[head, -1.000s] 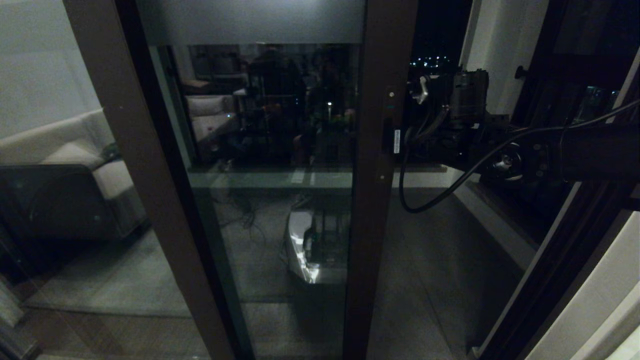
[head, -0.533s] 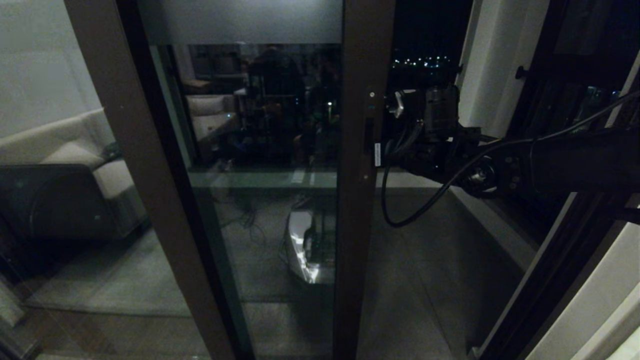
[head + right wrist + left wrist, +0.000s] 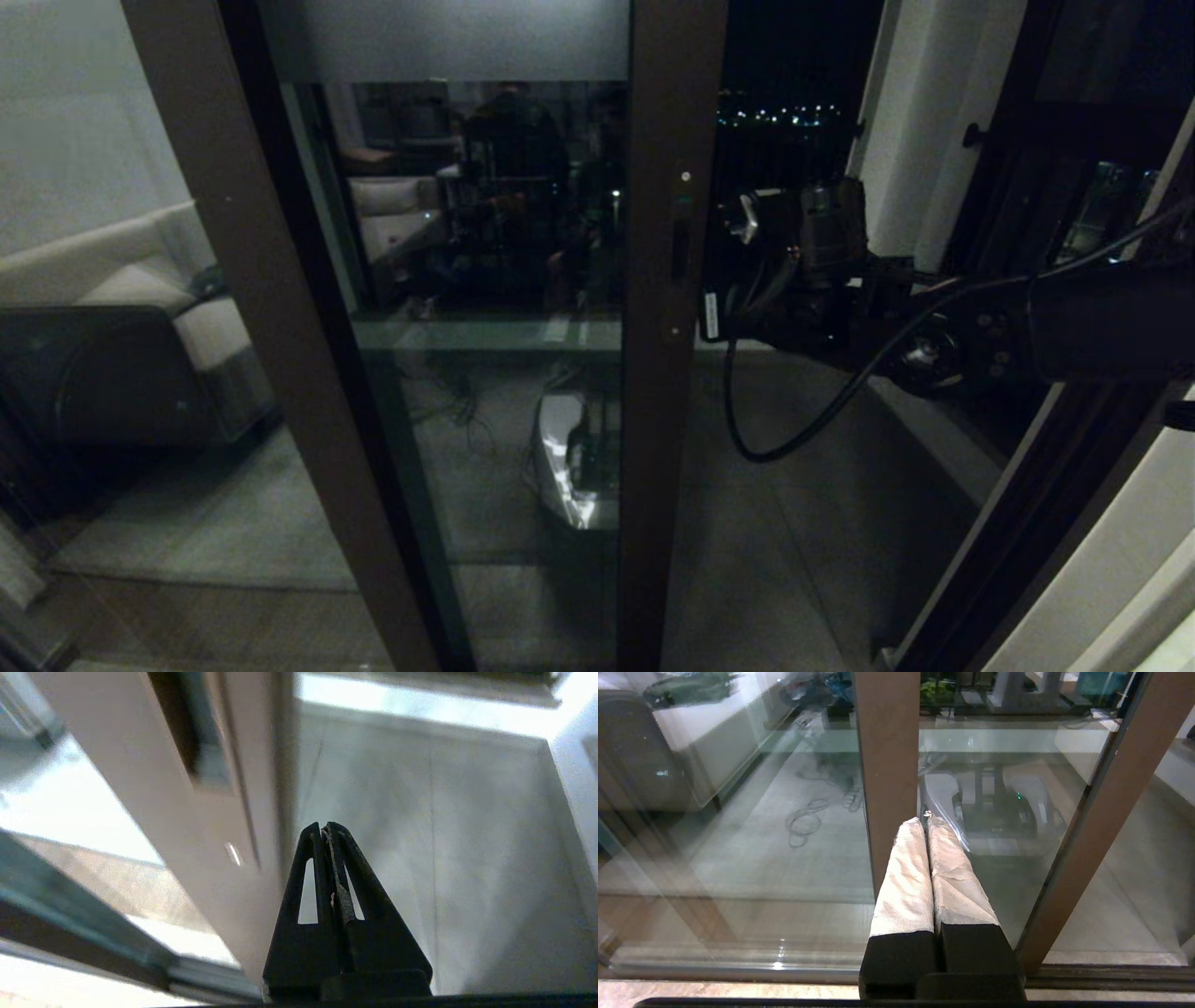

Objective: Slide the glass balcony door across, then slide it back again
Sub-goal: Open the slid door

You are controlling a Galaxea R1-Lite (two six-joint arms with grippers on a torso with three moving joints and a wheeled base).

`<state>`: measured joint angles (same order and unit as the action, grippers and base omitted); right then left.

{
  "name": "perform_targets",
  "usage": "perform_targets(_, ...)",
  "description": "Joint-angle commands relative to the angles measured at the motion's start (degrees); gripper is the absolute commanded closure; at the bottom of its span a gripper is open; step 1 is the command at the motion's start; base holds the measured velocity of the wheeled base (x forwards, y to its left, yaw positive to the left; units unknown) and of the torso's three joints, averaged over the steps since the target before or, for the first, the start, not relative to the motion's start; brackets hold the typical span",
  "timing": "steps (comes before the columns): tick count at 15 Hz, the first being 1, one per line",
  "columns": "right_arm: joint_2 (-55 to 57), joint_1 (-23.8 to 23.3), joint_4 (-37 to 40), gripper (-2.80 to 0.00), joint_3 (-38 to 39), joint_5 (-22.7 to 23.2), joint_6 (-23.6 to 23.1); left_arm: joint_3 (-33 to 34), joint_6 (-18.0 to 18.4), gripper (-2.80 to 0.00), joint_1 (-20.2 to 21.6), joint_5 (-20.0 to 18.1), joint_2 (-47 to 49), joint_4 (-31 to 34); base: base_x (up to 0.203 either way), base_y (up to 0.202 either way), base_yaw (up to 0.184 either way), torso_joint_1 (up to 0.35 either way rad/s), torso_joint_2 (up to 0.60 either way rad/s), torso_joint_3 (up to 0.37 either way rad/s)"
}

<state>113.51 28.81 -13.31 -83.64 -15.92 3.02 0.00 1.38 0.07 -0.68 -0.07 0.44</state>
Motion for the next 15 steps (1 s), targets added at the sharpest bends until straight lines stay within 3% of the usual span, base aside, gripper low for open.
perform_targets(1,-8.67,-0.55,-0.13,0.0,7.65,-0.1,0.46,0.09,0.02,0.0,0.01,-0.03,0.07,0.0,0.0,0.0,0.0,0.0,0.0,0.0)
perform_targets(6,-30.77,-0.56,0.0,0.0,24.35,-1.9,1.03,0.09,0.02,0.0,0.01,-0.03,0.06,0.0,0.0,0.0,0.0,0.0,0.0,0.0)
perform_targets(10,-57.06,-1.37,2.85,0.0,39.16,-4.14,-0.8,0.09,0.02,0.0,0.01,0.03,-0.01,0.0,0.0,0.0,0.0,0.0,0.0,0.0)
perform_targets(12,-71.83,-3.47,9.94,0.0,42.61,-5.05,-2.24,0.09,0.02,0.0,0.01,-0.03,0.07,0.0,0.0,0.0,0.0,0.0,0.0,0.0)
perform_targets(15,-89.04,-12.12,26.46,0.0,41.54,-5.55,-4.61,0.09,0.02,0.0,0.01,-0.03,0.07,0.0,0.0,0.0,0.0,0.0,0.0,0.0)
